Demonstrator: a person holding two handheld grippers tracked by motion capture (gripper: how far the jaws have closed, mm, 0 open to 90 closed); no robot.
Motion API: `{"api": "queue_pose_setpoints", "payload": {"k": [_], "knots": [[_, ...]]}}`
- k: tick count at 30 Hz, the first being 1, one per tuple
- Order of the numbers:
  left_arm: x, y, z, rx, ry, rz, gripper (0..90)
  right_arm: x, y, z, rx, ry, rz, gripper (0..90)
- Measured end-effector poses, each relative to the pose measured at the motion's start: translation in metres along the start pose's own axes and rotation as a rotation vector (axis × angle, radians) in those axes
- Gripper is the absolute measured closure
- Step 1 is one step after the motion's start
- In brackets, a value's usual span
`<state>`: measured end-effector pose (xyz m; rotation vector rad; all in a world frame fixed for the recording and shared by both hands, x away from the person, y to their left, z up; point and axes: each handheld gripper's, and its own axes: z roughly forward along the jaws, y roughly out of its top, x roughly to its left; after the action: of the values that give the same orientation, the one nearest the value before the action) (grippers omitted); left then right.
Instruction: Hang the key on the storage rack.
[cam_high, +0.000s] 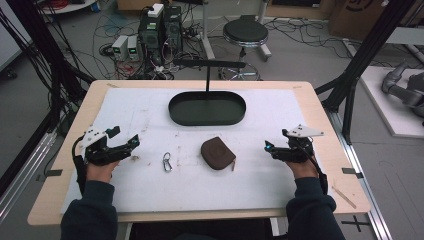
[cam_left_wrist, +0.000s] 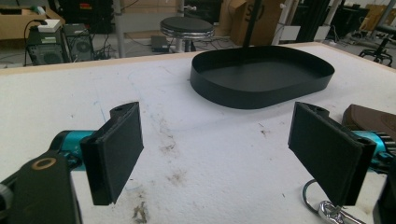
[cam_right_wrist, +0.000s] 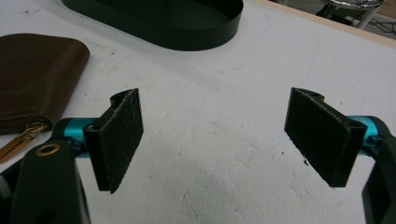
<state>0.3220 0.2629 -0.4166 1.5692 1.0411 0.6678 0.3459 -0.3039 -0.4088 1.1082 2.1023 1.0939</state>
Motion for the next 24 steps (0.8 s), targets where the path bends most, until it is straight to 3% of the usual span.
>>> {"api": "queue_pose_setpoints", "payload": {"k": [7, 16, 24], "knots": [[-0.0011, -0.0008, 0.0044, 0.012, -0.002, -0.002, 18.1, -0.0029, -0.0016, -0.0005, 0.002, 0.0, 0.019, 19.8], [-0.0013, -0.0011, 0.0021, 0.013, -0.002, 0.0, 18.2, -0.0022, -0.0014, 0.0016, 0.001, 0.004, 0.009, 19.8], [-0.0083, 0.0002, 0.0031, 0.019, -0.031, 0.023, 19.1, 0.0005, -0.0015, -0.0014, 0.003, 0.005, 0.002, 20.0]]}}
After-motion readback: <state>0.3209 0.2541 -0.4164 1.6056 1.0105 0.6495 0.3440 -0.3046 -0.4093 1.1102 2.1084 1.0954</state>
